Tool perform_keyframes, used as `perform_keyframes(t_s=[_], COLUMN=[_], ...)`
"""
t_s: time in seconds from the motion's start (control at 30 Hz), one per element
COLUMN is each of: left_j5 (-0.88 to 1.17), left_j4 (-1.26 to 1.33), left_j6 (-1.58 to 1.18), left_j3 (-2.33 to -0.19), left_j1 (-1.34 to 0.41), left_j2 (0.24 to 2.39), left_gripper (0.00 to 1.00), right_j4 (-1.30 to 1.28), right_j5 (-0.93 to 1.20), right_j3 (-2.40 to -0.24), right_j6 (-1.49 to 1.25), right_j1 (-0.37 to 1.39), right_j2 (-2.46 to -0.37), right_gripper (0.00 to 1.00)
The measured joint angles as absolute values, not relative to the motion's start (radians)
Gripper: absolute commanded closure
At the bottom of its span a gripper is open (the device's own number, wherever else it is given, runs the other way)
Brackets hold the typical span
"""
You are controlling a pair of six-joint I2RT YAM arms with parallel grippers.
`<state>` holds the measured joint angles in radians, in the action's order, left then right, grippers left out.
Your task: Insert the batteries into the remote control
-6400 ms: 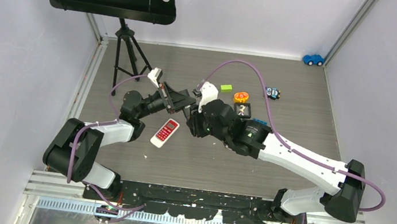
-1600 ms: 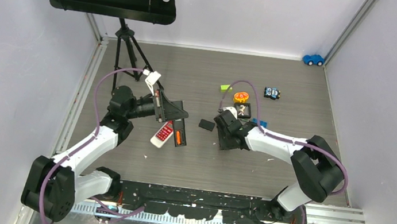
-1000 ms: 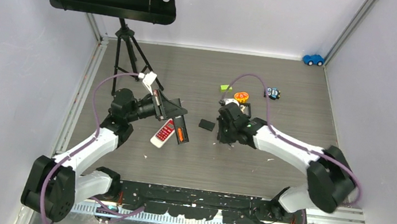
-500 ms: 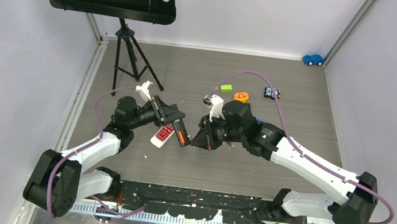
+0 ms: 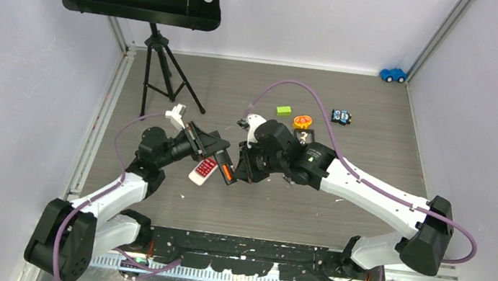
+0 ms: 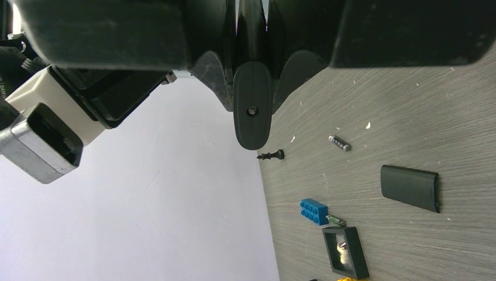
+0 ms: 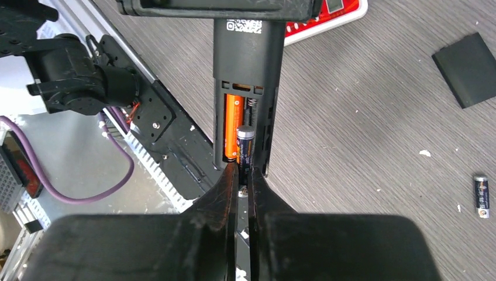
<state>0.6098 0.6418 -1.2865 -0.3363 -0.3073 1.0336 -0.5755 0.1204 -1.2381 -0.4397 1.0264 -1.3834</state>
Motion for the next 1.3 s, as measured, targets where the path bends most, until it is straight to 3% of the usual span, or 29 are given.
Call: perform_keyframes(t_s=[0.6,1.1,1.3], left_j5=[0.603,0.602,0.602], left_j4=[0.648,0.654,0.654], left_j6=[-1.31,-1.31,-1.31], left_j3=[-0.319,-0.316,-0.315], left_j1=[-0.307,-0.307,-0.307], left_j2=[1.027,1.041,1.045], left_gripper=[1.0,1.0,1.0], right_j4=[-0.585,-0.577,-0.577], right_j5=[0.096,0.097,0.096], right_j3=[-1.238,-1.24,-1.243], right_j6=[-0.442,-0.435,-0.436], right_j1=[1.041,1.041,1.041], right_j2=[-1.417,-1.436,-1.443], right_gripper=[0.8,0.8,0.69])
